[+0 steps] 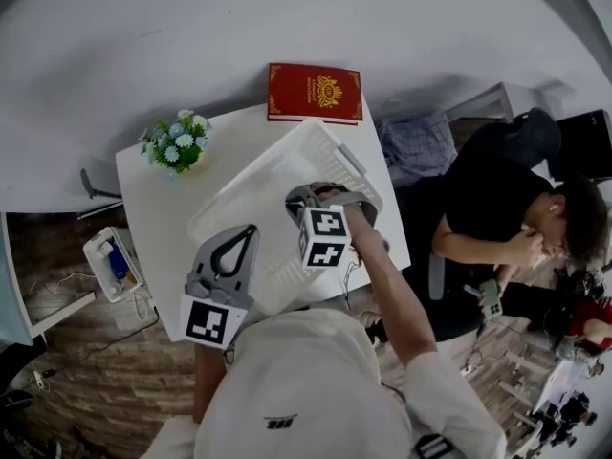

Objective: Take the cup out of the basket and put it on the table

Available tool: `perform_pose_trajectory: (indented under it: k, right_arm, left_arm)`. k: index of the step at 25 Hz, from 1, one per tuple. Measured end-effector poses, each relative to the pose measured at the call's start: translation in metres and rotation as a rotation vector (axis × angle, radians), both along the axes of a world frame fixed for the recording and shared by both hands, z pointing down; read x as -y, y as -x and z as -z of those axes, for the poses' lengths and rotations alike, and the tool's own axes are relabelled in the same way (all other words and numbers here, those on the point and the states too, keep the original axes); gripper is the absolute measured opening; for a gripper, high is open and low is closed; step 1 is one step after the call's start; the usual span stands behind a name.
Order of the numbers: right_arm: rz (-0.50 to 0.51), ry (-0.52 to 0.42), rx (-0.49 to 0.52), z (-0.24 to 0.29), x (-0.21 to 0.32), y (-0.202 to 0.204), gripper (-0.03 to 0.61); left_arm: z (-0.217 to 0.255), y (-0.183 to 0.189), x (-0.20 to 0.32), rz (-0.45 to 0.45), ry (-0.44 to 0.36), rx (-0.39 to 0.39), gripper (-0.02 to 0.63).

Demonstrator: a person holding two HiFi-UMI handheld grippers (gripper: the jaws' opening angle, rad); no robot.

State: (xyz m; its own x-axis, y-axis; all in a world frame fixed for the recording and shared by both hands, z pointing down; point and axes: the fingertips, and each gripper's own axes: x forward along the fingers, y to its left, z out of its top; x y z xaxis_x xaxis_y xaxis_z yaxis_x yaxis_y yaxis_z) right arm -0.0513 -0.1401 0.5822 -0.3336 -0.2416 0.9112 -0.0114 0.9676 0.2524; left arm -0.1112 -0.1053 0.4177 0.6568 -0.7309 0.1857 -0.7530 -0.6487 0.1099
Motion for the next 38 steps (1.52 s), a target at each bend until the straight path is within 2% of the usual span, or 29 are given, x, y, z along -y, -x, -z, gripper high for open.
perform_pose_trajectory:
  k: [24, 38]
  right_arm:
    - [-0.034, -0.088, 0.048, 0.072, -0.034, -0.020, 0.026]
    - [-0.102, -0.129, 0.056, 0.097, -0.049, -0.048, 0.026]
  left_arm:
    - [0.003, -0.026, -0.021, -0.088, -0.031, 0.028, 0.009]
    - [0.008, -0.045, -0.033, -0.164, -0.057, 0.038, 0.009]
